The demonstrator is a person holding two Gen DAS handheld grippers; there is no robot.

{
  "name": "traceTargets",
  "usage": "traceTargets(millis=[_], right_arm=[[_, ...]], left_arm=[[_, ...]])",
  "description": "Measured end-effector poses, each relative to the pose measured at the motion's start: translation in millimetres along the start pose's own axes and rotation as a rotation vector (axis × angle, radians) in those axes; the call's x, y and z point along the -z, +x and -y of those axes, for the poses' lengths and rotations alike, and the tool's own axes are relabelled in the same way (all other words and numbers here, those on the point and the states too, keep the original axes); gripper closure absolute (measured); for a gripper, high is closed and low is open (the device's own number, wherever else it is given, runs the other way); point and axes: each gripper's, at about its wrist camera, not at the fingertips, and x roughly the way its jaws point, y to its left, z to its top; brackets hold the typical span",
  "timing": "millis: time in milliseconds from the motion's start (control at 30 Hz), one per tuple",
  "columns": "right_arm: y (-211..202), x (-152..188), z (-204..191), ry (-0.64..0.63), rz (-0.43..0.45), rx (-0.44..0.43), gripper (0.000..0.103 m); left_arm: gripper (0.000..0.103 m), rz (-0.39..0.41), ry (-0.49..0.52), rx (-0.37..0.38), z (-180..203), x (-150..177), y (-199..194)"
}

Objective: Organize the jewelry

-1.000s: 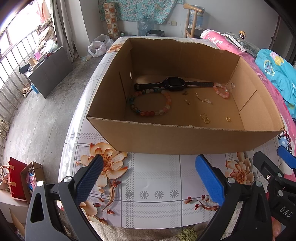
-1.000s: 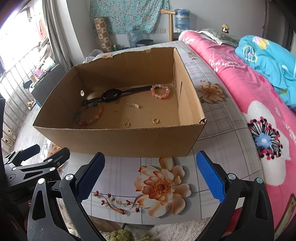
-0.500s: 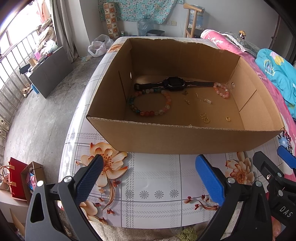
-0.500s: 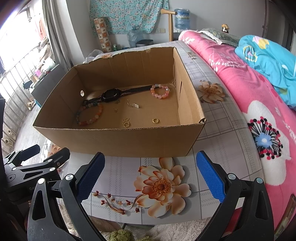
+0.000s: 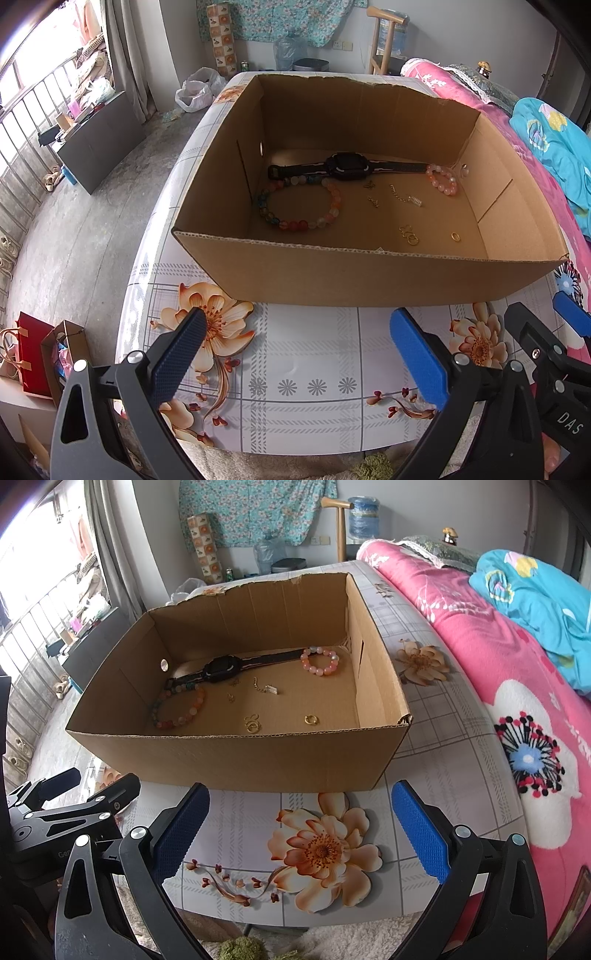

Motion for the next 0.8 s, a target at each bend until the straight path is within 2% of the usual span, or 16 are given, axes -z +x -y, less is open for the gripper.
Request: traceTargets(millis=[800], right_arm=[[0.0,-2.6,-3.6,-0.008,-0.004,0.000,0.008]], left_arm=[[0.006,0.002,-0.003,0.003,-0.9,-0.6,-1.0]])
